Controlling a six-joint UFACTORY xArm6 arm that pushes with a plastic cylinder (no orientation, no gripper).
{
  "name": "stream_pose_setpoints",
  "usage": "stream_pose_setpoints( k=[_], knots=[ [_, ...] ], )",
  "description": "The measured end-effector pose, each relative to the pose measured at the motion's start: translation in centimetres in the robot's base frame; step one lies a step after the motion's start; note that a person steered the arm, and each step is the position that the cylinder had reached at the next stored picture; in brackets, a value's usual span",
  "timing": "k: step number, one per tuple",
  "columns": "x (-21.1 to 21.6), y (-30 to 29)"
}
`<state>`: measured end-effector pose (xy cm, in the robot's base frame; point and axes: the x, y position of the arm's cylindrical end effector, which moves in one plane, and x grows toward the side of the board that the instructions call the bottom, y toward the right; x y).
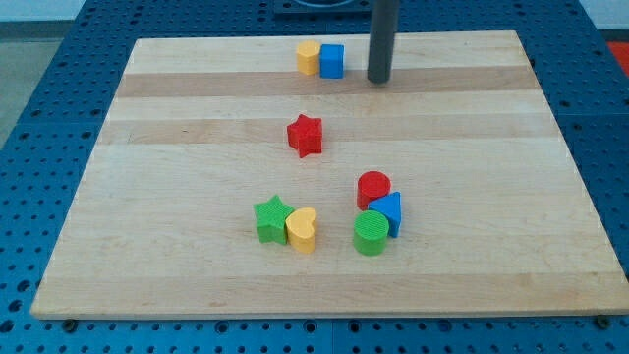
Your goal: Nudge the blue triangle left a bit
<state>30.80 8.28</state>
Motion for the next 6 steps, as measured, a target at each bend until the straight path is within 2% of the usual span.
stream_pose_setpoints(
  k=[4,5,6],
  knots=[
    [18.6,1.2],
    [22.2,1.2],
    [24.1,0.1]
  ],
)
